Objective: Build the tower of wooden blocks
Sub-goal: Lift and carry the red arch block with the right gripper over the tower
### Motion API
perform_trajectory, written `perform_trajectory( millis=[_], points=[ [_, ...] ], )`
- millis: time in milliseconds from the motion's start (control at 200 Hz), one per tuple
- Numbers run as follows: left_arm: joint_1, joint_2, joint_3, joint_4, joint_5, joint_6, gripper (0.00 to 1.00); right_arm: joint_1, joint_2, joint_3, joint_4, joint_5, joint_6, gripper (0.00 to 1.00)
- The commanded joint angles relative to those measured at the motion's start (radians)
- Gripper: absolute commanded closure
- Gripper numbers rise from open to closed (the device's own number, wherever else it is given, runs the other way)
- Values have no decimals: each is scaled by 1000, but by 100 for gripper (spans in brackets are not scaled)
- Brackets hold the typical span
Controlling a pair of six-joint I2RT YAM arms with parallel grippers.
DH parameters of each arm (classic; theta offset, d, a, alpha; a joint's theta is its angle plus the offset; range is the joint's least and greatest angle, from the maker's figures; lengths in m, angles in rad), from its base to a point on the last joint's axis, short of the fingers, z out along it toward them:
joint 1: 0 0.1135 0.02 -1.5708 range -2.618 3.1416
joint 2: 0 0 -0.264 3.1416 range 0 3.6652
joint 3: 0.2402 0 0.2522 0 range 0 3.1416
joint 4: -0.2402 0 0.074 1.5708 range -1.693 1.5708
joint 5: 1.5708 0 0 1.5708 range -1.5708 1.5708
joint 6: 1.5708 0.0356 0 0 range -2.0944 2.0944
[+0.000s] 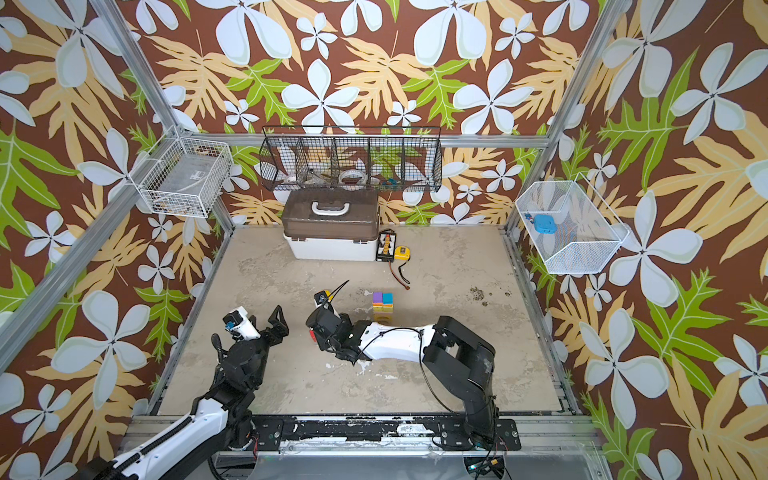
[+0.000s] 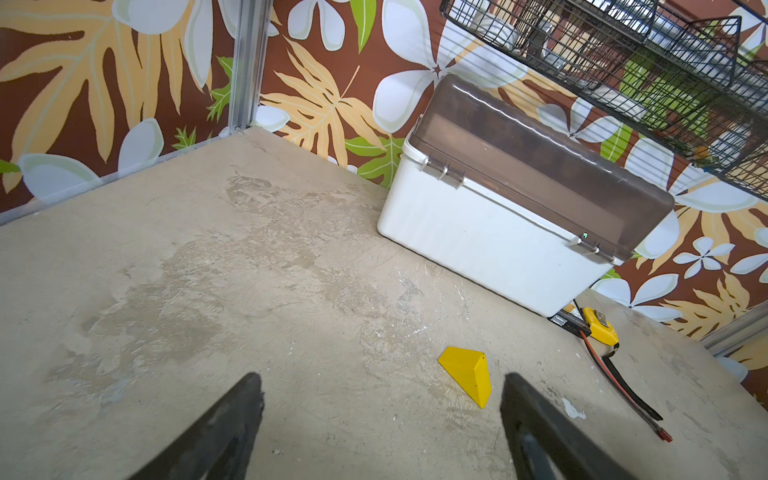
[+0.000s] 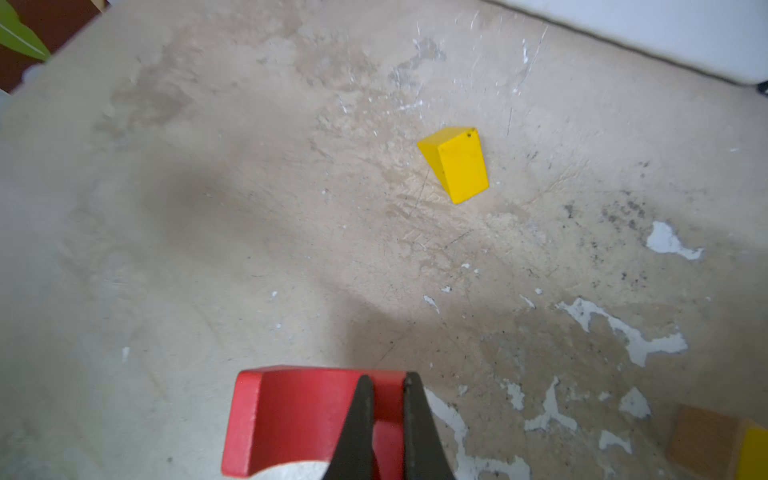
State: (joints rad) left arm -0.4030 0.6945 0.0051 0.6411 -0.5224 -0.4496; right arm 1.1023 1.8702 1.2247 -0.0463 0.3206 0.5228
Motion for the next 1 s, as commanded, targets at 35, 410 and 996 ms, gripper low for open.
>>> perform_trajectory(
  millis=[35,410,996],
  points=[
    [1,2,-20,38,-6,5,9,8,-68,28,-76,91,110,100],
    [1,-11,-27,40,7,8,10,19,-213,117,-457,313,420,100],
    [-2,108,-54,268,518,172,10,-262,-451,-72,-414,216,273,100]
  ],
)
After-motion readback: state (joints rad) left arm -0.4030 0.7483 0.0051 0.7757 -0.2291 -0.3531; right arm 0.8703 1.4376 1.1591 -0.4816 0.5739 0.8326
